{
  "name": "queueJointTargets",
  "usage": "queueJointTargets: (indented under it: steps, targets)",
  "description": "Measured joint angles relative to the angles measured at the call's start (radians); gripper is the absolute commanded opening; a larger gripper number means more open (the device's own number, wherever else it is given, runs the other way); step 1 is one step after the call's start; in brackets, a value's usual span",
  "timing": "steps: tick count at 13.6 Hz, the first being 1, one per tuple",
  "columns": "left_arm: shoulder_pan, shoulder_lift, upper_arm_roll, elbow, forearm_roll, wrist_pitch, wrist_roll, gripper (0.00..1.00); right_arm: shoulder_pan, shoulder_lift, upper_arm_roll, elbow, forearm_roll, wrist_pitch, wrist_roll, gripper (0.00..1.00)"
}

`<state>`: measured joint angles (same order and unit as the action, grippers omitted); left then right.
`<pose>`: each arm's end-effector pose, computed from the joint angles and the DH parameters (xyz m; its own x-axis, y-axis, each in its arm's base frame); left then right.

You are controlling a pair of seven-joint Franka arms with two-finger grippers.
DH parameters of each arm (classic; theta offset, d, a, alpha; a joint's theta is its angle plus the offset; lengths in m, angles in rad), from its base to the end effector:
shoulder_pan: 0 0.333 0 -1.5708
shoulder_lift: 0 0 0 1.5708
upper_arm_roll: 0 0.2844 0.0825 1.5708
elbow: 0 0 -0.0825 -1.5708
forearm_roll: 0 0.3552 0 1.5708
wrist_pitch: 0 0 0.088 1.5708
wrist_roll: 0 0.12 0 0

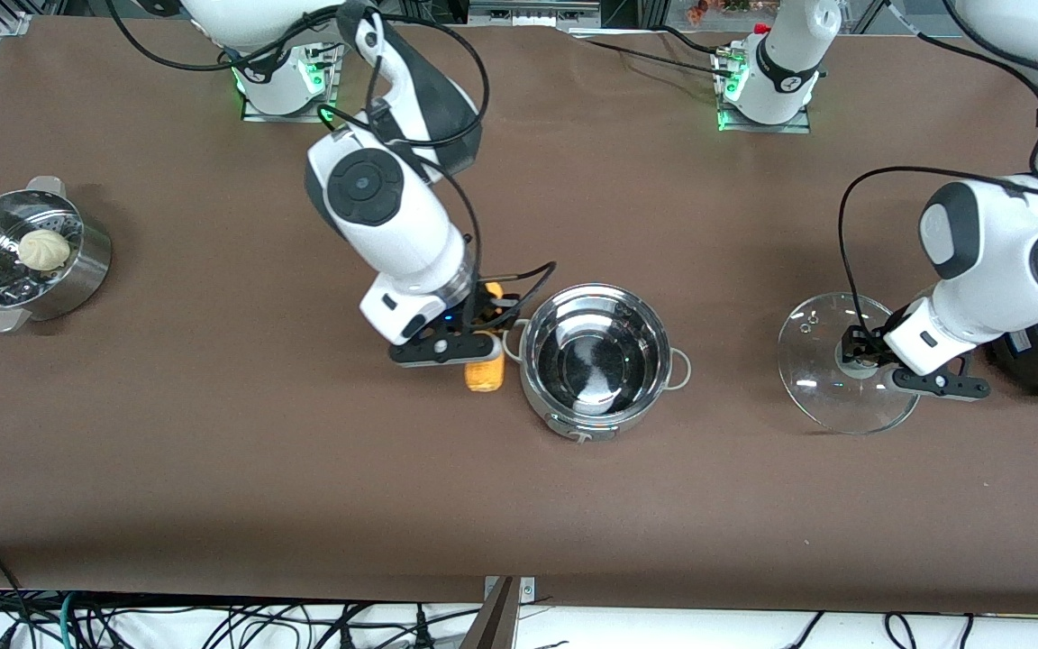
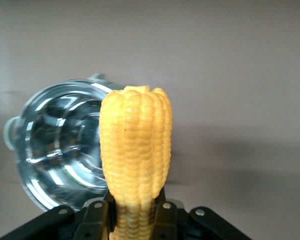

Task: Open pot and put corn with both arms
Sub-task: 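Lift the lid off the pot with the left gripper while the right carries corn, then lower the corn into the pot with the right gripper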

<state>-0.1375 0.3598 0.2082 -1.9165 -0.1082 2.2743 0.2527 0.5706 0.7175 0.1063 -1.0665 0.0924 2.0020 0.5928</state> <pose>0.5885 0.0336 0.2867 0.9921 -0.1251 0.0096 -0.1252 -0.9921 0.0080 0.5761 0.4410 0.4030 0.9960 0.0095 0.0884 0.0315 -0.9672 -0.2519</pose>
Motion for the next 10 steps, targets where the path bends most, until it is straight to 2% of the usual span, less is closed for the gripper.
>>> queueJointTargets:
  steps: [2, 8, 10]
  targets:
    - [0.001, 0.031, 0.004, -0.040, 0.000, 0.059, 0.017, 0.00, 0.011, 0.037, 0.039, 0.000, 0.000, 0.075, 0.017, 0.00]
    - [-0.001, 0.116, 0.001, -0.050, 0.000, 0.152, 0.018, 0.00, 0.012, 0.109, 0.133, 0.003, 0.001, 0.243, 0.114, 0.00]
    - [-0.003, 0.131, 0.001, -0.050, 0.000, 0.158, 0.018, 0.20, 0.015, 0.127, 0.150, 0.004, 0.001, 0.264, 0.114, 0.00]
